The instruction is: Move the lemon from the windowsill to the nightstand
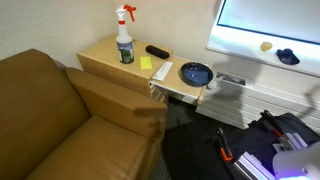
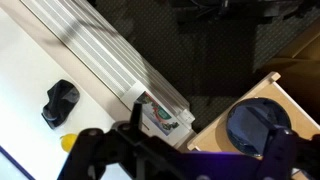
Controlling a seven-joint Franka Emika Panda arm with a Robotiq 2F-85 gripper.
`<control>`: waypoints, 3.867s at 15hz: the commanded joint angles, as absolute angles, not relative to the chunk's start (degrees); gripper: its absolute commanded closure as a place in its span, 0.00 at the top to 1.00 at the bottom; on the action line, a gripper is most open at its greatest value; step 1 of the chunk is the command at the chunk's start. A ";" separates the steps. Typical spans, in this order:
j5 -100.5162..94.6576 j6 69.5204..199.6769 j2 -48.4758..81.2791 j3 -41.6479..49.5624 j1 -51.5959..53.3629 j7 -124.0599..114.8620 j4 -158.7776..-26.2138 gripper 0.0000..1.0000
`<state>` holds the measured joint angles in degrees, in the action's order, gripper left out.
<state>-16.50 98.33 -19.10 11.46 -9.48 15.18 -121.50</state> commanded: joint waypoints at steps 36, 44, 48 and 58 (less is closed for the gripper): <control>11.87 105.67 35.79 21.61 -28.08 -24.10 -78.13 1.00; 14.84 107.69 51.65 21.27 -30.77 -47.01 -63.74 1.00; 19.01 110.19 58.42 21.45 -33.60 -56.91 -55.00 1.00; 22.65 119.56 63.84 22.26 -33.59 -72.69 -50.70 1.00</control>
<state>20.22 114.48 59.86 22.33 -33.16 -66.11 -54.05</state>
